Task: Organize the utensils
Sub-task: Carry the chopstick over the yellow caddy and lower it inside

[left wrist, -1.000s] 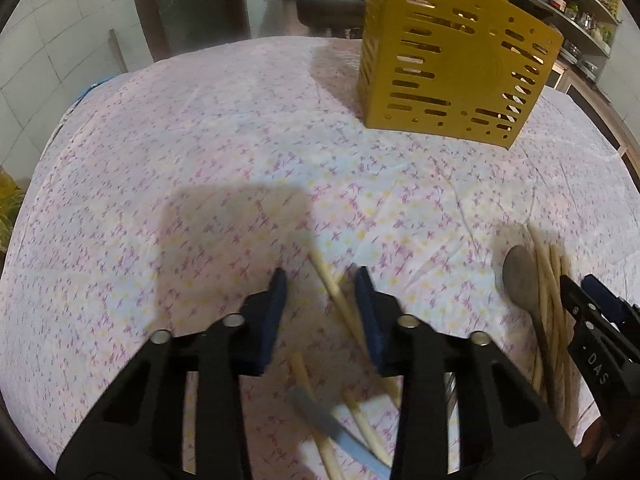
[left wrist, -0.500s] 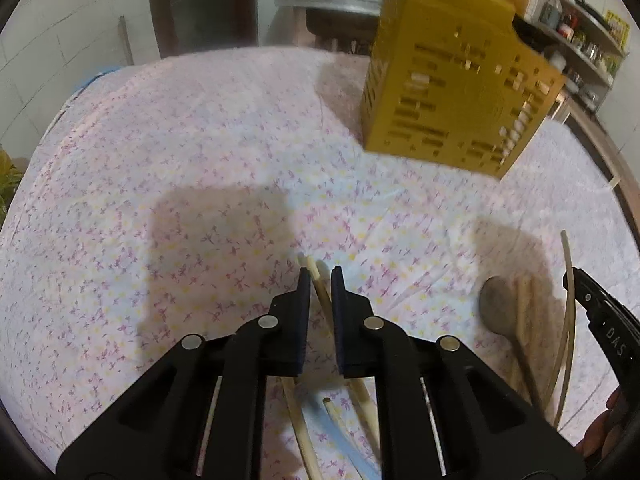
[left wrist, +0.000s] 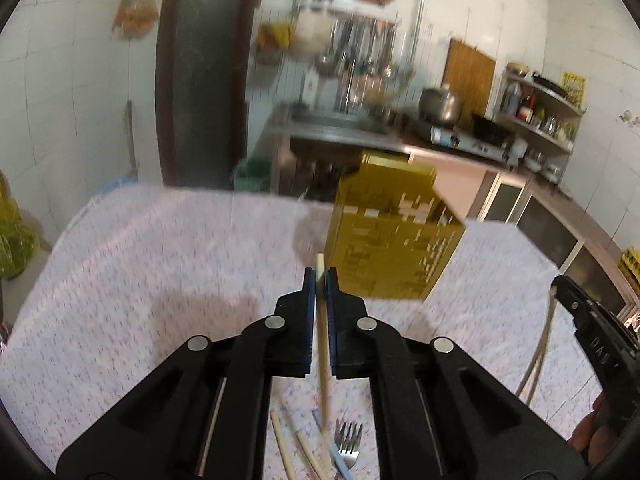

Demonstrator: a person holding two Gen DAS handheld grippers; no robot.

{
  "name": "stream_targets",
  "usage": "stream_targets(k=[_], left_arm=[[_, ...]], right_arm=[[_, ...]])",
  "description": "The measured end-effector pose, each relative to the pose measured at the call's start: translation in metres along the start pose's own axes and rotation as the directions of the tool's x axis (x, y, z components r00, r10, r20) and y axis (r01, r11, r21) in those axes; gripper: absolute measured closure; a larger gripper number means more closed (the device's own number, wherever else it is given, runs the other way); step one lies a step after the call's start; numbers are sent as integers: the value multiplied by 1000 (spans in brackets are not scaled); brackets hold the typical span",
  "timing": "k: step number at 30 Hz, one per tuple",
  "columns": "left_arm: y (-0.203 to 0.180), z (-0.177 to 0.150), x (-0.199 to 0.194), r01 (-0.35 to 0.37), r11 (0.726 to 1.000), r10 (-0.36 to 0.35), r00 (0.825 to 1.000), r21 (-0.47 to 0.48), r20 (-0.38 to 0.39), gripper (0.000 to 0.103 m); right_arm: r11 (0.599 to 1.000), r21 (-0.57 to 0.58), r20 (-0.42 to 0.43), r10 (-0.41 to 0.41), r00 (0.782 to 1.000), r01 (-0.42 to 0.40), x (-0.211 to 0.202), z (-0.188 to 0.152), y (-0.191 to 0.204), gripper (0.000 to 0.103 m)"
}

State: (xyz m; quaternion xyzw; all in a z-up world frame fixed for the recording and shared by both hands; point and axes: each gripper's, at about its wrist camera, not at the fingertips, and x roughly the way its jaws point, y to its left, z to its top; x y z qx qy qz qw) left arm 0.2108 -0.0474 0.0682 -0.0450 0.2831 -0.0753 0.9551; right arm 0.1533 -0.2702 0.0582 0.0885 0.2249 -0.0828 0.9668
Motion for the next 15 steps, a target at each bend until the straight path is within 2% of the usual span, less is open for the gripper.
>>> stream_targets(k=[5, 15], left_arm=[[-7, 2, -16, 5, 999, -7, 998, 44, 63, 99], [-12, 17, -33, 46, 996, -56, 989, 70, 140, 99]], right_arm=[[999, -36, 66, 39, 997, -37, -11, 1, 4, 97], [996, -41, 108, 77, 991, -73, -17, 16, 3, 97]])
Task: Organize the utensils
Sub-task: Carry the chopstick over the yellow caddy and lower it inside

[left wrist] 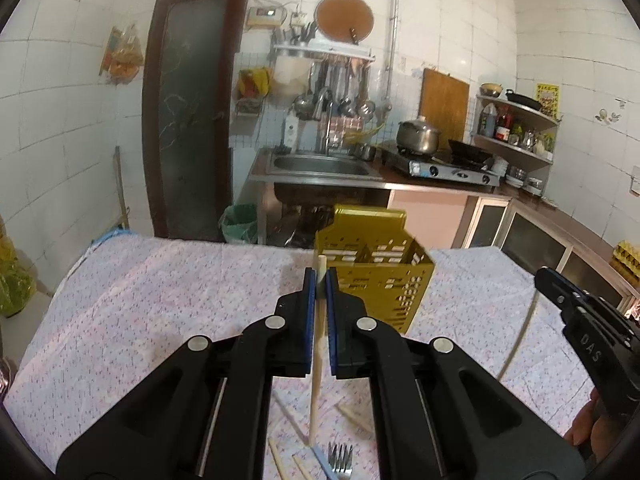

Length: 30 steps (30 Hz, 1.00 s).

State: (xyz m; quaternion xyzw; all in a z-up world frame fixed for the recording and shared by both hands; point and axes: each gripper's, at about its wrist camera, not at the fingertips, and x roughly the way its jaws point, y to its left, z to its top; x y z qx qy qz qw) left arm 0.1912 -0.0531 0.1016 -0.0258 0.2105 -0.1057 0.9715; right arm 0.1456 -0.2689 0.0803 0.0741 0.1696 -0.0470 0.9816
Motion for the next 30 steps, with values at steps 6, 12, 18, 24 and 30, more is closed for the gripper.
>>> stream_targets(k=[6, 12, 18, 24, 30], left_arm=[[-7, 24, 3, 24, 1000, -25, 999, 15, 47, 99], [-6, 72, 10, 38, 999, -37, 994, -5, 106, 99], [-11, 128, 19, 35, 999, -34, 981, -5, 191, 99], [-23, 147, 64, 9, 1000, -14, 977, 26, 215, 99], [-24, 130, 122, 32, 999, -35, 988, 20, 150, 99]], right_arm=[[1000, -19, 58, 3, 998, -2, 3, 21, 7, 97], [1000, -24, 146, 22, 989, -19, 15, 76, 16, 97], [998, -50, 229, 37, 973, -26, 35, 133, 31, 97], [998, -65, 235, 42, 971, -28, 84, 151, 37, 97], [997, -54, 165, 54, 985, -46, 133, 128, 28, 97]])
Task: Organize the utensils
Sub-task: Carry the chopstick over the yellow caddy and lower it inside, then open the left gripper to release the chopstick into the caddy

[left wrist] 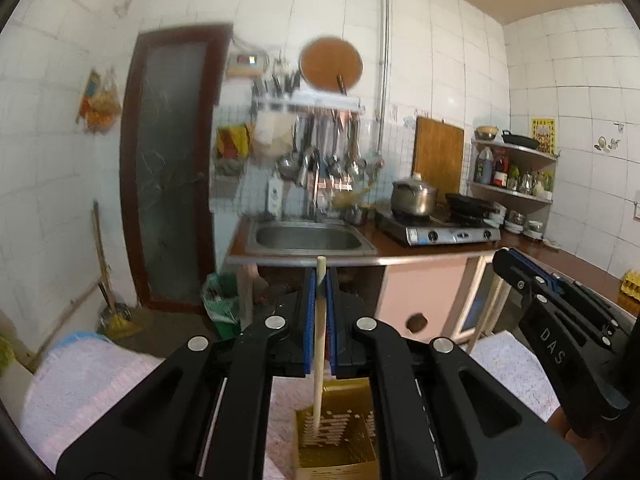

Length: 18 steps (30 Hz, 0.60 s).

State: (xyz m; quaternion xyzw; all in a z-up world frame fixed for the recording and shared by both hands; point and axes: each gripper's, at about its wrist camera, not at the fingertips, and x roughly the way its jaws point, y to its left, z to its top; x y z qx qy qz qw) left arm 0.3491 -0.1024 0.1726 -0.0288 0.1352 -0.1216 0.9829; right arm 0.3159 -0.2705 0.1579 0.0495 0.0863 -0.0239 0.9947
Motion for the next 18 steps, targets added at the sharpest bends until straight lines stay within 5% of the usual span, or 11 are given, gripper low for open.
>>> stream_targets(k=[10, 16, 17, 18], left_arm=[[17, -60, 42, -30, 999, 27, 989, -15, -143, 99], [31, -60, 29, -62, 998, 56, 978, -24, -200, 95], [33, -59, 24, -68, 997, 61, 977, -25, -204, 85], [37, -54, 16, -74, 997, 66, 977, -32, -204, 68]], right_arm=[[1000, -9, -158, 26, 987, -28, 36, -64, -8, 97], [999, -41, -239, -7, 971, -2, 46, -72, -13, 95], [999, -38, -245, -12, 969, 3, 45, -70, -16, 87], [1000, -27, -246, -13, 969, 6, 41, -66, -21, 61]])
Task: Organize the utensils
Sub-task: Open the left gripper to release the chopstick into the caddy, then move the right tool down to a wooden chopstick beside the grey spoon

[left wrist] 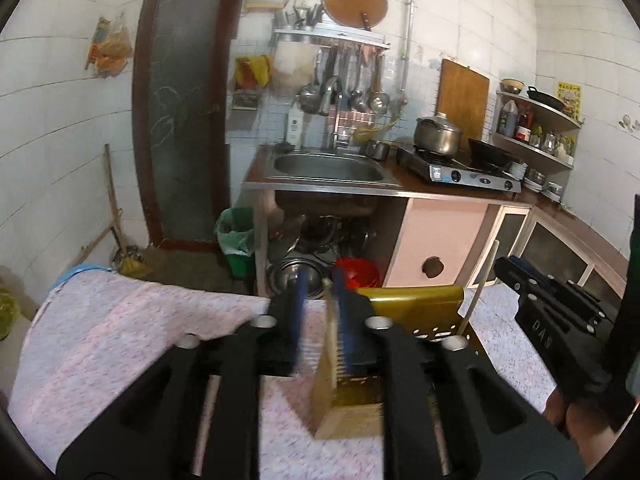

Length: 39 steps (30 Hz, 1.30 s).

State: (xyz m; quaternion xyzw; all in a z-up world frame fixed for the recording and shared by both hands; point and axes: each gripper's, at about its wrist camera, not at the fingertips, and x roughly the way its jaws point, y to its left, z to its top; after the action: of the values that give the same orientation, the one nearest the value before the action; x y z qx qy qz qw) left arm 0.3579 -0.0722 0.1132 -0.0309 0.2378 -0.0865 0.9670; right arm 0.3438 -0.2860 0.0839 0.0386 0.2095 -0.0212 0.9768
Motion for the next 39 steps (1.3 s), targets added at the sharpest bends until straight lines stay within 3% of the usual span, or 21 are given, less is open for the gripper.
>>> stream_targets(k=[1, 2, 5, 8, 16, 21, 29, 35, 39], left_arm=[[4, 2, -7, -5, 1000, 5, 1000, -7, 8, 50], [9, 5, -19, -21, 1000, 21, 999, -16, 31, 42], [16, 7, -45, -42, 999, 42, 997, -13, 71, 22], [24, 3, -72, -61, 998, 61, 995, -5, 83, 7], [38, -51, -103, -74, 997, 74, 997, -4, 5, 5], [48, -100, -105, -122, 992, 123, 989, 15, -85, 5], [65, -155, -110, -124, 992, 122, 973, -1, -195, 5], [66, -191, -102, -119, 993, 108, 951, -19, -291, 5], [64, -217, -90, -143, 990, 129, 921, -12, -367, 5]], right_arm=[[1000, 12, 12, 0, 1000, 0, -6, 3, -4, 45], [1000, 23, 40, -9, 999, 8, -17, 5, -10, 36], [1000, 15, 46, -18, 999, 17, -35, 11, -19, 33], [1000, -5, 45, -30, 999, 30, -62, 10, -29, 19], [998, -39, -17, -59, 998, 58, -110, -37, -42, 14], [995, -63, -68, -75, 995, 71, -126, -79, -41, 14], [997, -38, -180, -72, 981, 66, -133, -133, -40, 14], [997, -72, -277, -39, 960, 20, -124, -172, -24, 14], [994, -105, -332, -21, 943, -15, -113, -191, -12, 14]])
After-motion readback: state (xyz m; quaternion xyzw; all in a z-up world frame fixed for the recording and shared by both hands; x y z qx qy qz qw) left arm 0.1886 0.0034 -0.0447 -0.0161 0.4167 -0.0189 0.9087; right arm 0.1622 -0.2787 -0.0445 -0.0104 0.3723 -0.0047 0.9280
